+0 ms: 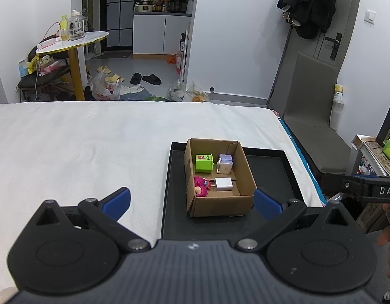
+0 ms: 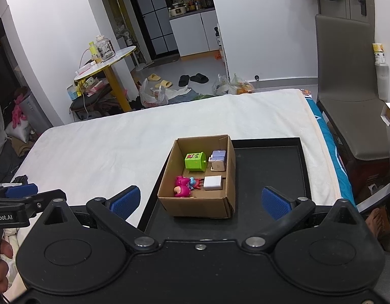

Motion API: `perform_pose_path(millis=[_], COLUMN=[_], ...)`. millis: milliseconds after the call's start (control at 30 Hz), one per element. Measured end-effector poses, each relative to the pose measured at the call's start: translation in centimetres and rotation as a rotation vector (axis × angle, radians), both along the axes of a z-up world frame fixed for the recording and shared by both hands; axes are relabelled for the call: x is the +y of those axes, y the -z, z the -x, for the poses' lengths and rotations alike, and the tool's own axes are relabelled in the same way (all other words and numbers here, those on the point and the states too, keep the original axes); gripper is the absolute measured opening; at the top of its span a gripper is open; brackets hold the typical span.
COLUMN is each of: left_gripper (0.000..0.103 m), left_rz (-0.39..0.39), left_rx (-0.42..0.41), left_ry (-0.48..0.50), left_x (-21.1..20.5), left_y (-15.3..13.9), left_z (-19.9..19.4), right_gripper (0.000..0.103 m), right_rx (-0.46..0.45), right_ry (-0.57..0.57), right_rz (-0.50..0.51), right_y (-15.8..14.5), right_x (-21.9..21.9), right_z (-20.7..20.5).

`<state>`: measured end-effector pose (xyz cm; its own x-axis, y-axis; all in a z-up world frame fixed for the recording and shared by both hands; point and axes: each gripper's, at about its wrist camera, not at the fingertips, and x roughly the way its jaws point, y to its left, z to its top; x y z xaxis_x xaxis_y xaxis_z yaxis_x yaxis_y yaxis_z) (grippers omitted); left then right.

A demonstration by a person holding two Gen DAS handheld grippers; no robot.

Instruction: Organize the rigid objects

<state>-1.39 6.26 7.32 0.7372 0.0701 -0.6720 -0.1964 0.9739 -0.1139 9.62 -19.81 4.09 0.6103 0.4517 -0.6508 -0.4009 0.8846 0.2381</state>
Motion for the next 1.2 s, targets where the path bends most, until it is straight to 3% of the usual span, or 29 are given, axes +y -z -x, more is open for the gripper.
perform_pose_path(millis=[1200], left_gripper=[0.102], left_rz=[-0.001], left_rx=[0.005], left_ry=[0.016], left_x=[-0.05], left_y=[0.23], left_z=[0.13], right_gripper=[0.103], right_rx=[0.006], right_ry=[-0.004], right_rz=[0.024], right_y=[-0.07], right_x=[0.24], right_z=[0.12])
